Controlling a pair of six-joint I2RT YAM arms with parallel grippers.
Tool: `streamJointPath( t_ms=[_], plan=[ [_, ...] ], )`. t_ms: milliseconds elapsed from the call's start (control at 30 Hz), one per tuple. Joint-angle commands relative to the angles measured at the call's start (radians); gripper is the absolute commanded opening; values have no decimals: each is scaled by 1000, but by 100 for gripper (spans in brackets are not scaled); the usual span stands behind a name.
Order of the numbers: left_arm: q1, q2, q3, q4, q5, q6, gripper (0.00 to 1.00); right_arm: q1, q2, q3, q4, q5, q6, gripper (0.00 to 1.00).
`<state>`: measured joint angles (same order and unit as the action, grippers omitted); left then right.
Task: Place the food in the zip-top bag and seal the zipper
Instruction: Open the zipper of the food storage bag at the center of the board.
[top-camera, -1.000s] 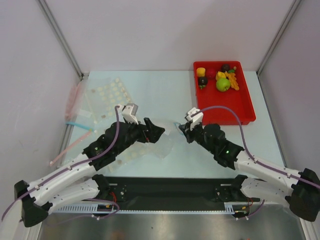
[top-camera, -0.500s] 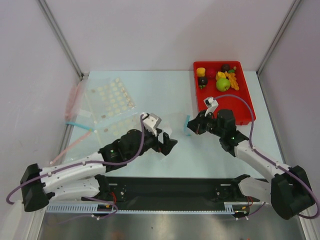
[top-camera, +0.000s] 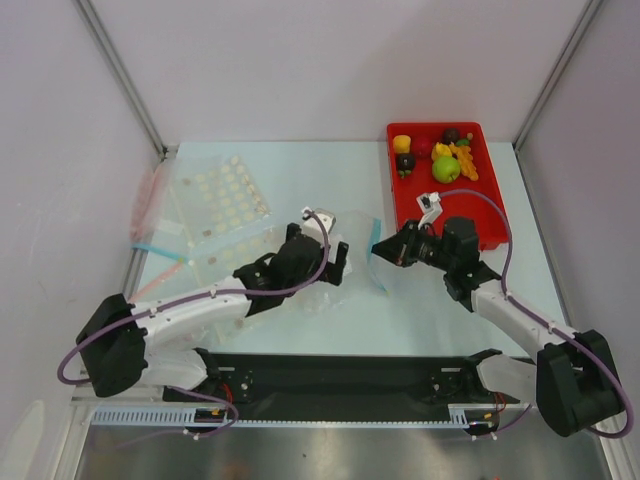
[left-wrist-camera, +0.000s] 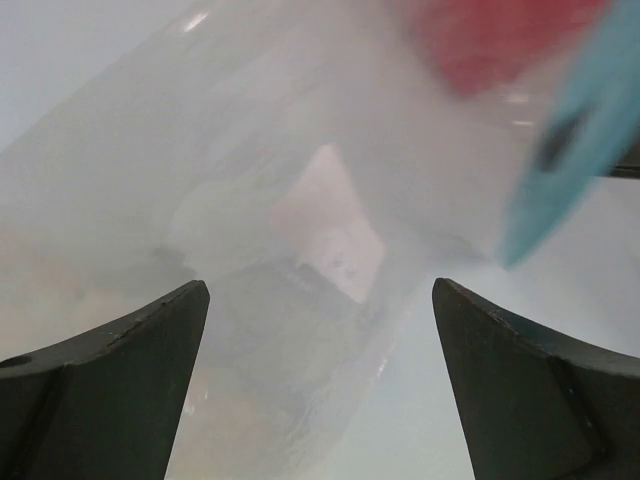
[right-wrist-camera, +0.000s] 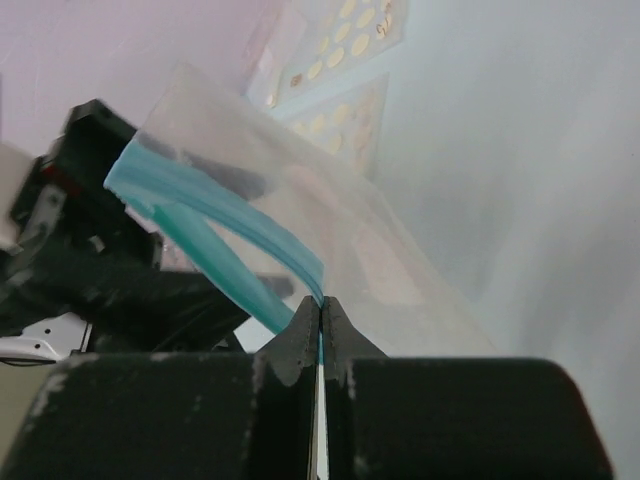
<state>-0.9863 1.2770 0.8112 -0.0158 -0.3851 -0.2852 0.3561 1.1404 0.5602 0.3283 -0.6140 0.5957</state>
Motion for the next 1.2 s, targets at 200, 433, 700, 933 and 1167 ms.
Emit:
streamJointPath(
  t_ms=[200, 433, 700, 933, 1167],
  plan=[
    [166, 94, 103, -164, 46, -106, 100, -19, -59, -13, 20, 65, 65, 0],
    [60, -94, -30, 71, 167, 30, 100, -17, -74, -17, -9, 135, 52, 0],
    [32, -176, -98, 175, 229, 70, 99, 43, -81, -2, -29, 178, 12, 0],
    [28, -127, -78, 171, 253, 80, 88, 80, -88, 9, -43, 192, -19, 0],
    [17, -79, -52, 151, 252, 87, 77, 96, -91, 10, -38, 191, -28, 0]
  ],
)
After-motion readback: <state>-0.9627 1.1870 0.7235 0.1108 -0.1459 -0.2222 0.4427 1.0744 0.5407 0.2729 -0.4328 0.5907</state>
